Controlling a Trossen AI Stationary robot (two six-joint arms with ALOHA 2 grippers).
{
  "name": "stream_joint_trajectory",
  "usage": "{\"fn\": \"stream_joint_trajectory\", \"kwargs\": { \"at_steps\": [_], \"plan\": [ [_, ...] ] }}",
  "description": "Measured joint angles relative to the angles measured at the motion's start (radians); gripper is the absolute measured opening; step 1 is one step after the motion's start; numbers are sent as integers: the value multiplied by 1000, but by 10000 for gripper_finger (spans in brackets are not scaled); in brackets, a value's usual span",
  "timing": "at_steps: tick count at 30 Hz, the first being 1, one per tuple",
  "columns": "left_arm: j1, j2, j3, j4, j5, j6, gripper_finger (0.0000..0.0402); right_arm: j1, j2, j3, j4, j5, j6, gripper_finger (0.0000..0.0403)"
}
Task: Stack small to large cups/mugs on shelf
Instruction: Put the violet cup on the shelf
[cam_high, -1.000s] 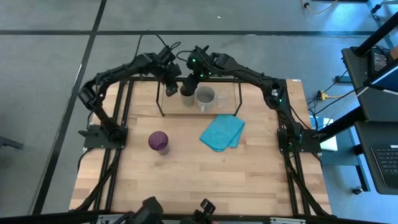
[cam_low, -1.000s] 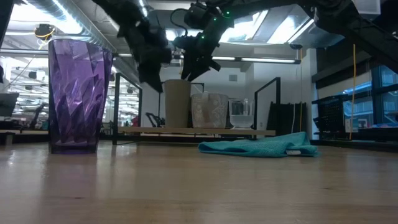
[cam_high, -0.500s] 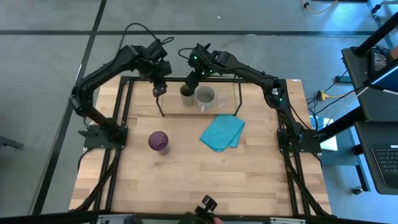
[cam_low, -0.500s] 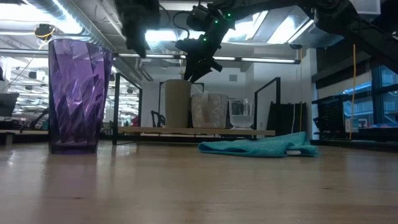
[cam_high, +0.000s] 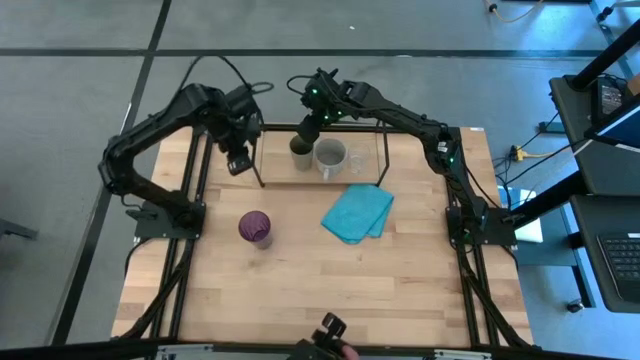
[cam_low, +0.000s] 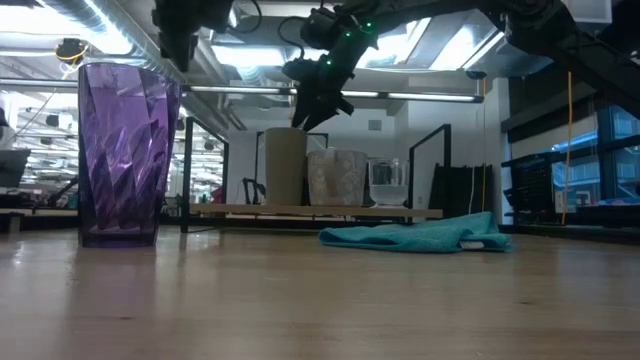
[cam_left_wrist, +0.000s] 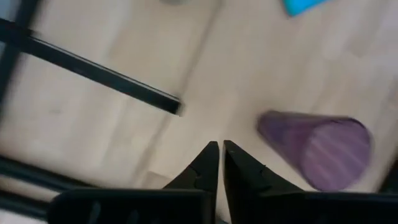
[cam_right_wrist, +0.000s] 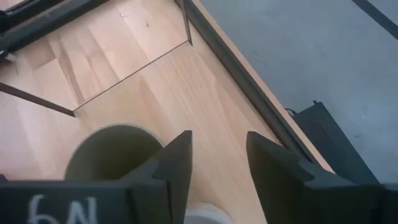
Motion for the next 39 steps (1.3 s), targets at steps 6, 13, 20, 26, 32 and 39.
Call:
{"fn": "stream_joint_trajectory", "kwargs": {
  "at_steps": [6,13,20,26,32,39],
  "plan": [
    [-72,-28,-100,-2,17,-101,53,0,0,0,-4,7,-24,187],
    [-172,-109,-188,16,4,-235,66,-7,-7,-1,-7,18,-55,200],
    [-292,-166,-194,59,59,-355,66,-7,-7,-1,-9,18,-76,201],
    [-430,-168,-223,65,49,-398,67,-7,-7,-1,-9,18,-79,201],
    [-516,-167,-322,77,14,-395,67,-7,-7,-1,-9,18,-83,201],
    [-569,-167,-401,316,-4,-444,67,-6,-7,-1,-43,18,-102,201]
  ]
}}
